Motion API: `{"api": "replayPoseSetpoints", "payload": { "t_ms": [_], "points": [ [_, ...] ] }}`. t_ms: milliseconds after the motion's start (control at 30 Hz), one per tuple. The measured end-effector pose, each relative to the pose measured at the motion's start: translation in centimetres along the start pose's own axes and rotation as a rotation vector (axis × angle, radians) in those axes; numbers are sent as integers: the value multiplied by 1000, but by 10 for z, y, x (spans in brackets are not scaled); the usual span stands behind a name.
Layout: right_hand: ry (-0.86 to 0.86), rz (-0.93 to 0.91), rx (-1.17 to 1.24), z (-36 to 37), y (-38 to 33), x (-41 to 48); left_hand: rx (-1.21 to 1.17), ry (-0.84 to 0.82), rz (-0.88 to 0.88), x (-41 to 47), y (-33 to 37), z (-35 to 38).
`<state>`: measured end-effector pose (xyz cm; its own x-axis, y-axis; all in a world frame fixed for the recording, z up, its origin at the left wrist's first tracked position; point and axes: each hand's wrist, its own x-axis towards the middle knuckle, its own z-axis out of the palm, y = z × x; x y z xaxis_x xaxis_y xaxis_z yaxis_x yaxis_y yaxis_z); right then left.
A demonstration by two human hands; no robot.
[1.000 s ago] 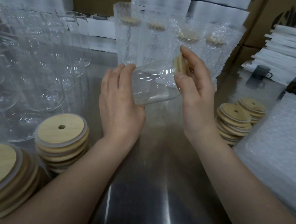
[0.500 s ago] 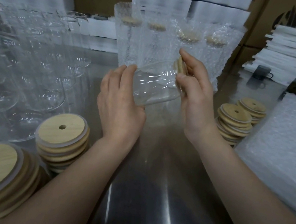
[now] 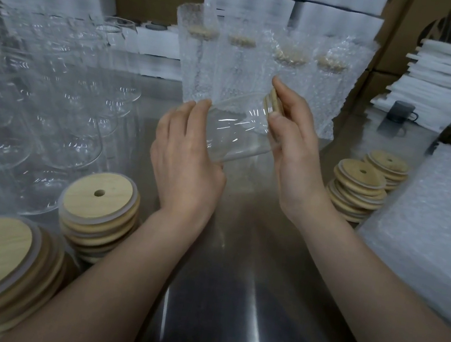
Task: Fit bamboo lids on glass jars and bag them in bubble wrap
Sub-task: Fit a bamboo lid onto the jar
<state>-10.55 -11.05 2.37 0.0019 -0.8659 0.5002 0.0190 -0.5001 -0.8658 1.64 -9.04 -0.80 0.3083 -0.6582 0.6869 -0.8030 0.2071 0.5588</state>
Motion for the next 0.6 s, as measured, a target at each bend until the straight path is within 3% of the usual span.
{"api": "replayPoseSetpoints", "payload": {
  "t_ms": [267,433,500,600],
  "points": [
    [-7,-41,-133,4,-4,-3,5,3,1,0,1,0],
    [-24,-99,-343,-3,-8,-1,-123,-92,-75,2,1,5],
    [41,-174,-476,-4,-13,-3,-182,-78,-110,2,1,6],
    [290,-280,-757,-15,-30,-3,-248,-71,-204,2,-3,8]
  ]
}}
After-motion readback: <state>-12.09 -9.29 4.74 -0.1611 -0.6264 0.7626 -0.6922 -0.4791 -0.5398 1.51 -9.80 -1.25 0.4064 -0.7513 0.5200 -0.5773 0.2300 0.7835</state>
